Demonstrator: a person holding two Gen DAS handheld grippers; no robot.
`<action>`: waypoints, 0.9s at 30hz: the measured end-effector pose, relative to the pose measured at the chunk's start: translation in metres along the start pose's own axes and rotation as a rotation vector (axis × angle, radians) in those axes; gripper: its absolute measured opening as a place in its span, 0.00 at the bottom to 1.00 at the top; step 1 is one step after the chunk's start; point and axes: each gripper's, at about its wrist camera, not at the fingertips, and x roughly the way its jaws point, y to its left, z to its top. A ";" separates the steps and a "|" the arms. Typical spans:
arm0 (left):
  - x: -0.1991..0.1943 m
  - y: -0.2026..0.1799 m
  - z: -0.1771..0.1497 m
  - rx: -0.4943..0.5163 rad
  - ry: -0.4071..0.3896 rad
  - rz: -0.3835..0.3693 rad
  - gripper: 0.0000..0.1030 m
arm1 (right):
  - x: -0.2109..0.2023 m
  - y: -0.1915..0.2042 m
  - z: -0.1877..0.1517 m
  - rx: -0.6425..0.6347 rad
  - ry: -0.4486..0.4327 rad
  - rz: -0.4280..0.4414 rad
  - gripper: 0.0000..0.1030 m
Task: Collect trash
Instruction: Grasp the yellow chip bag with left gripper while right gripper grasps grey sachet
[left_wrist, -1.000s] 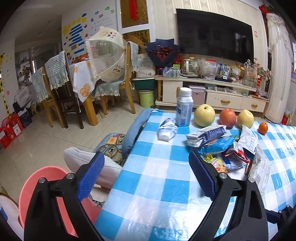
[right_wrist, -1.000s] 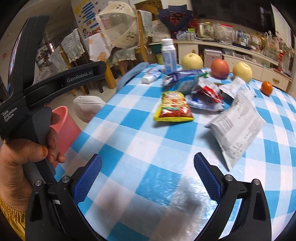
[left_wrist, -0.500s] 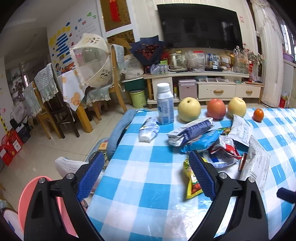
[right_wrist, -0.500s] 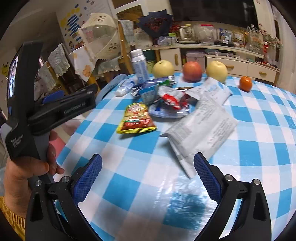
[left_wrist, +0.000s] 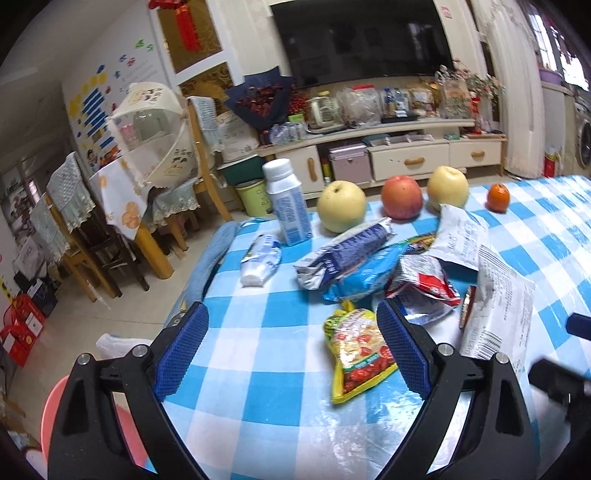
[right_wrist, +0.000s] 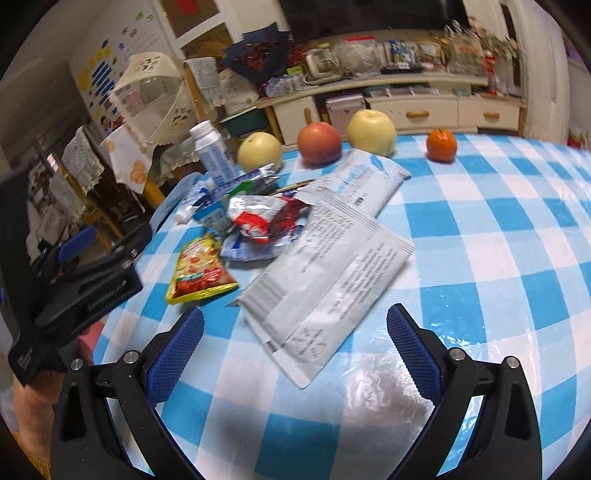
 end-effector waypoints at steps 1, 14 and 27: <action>0.001 -0.003 0.001 0.012 -0.002 -0.010 0.90 | 0.003 -0.006 0.003 0.034 0.011 0.021 0.95; 0.040 0.014 0.004 -0.049 0.076 -0.220 0.90 | 0.045 -0.037 0.018 0.192 0.115 0.066 0.84; 0.085 0.011 -0.019 -0.246 0.328 -0.388 0.90 | 0.063 -0.025 0.026 0.096 0.121 0.039 0.87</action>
